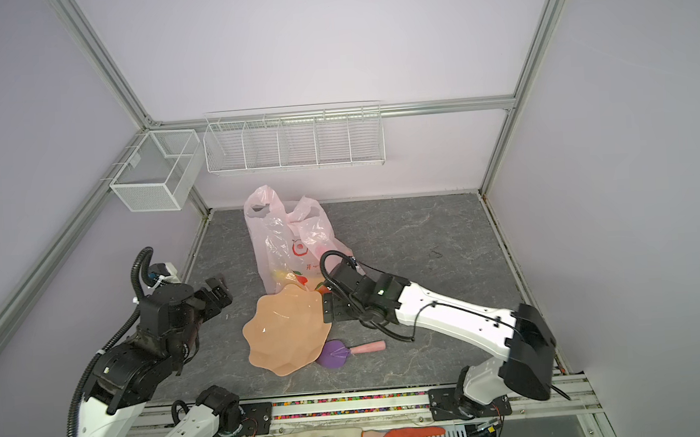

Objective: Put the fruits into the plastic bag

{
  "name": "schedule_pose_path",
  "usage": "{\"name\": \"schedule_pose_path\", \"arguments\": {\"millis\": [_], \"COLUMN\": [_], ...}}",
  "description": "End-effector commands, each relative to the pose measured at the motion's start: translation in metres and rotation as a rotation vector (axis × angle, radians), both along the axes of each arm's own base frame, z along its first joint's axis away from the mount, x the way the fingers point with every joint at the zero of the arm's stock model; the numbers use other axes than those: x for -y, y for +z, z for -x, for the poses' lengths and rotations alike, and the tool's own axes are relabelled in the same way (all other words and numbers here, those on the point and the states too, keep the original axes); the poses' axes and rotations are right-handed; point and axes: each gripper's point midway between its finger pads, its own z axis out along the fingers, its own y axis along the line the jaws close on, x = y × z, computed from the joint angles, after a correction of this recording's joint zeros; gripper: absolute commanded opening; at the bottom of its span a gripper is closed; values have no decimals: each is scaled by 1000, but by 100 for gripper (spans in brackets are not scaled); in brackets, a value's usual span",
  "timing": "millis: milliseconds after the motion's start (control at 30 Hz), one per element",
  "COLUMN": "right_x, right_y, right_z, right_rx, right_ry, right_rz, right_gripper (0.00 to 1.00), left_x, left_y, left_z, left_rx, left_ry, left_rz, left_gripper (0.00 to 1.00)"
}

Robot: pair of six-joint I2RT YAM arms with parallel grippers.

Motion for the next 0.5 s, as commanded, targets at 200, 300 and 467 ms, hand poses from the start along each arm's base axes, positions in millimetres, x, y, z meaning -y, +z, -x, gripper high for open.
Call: {"name": "schedule_pose_path", "arguments": {"millis": [200,300,467], "right_x": [155,196,249], "right_y": [36,31,-6], "right_z": [-42,-64,-102], "right_rx": [385,491,603], "right_ry": [-114,-208,-353], "right_rz": [285,312,318], "right_gripper": [89,89,89], "left_x": [-43,-47,-40], "left_y": [-59,-64,-74], "left_z": [-37,-42,-49], "left_rx": [19,100,289], "left_ry": [77,59,-8], "left_rz": [-59,-152,-244], "left_gripper": [99,99,99]}}
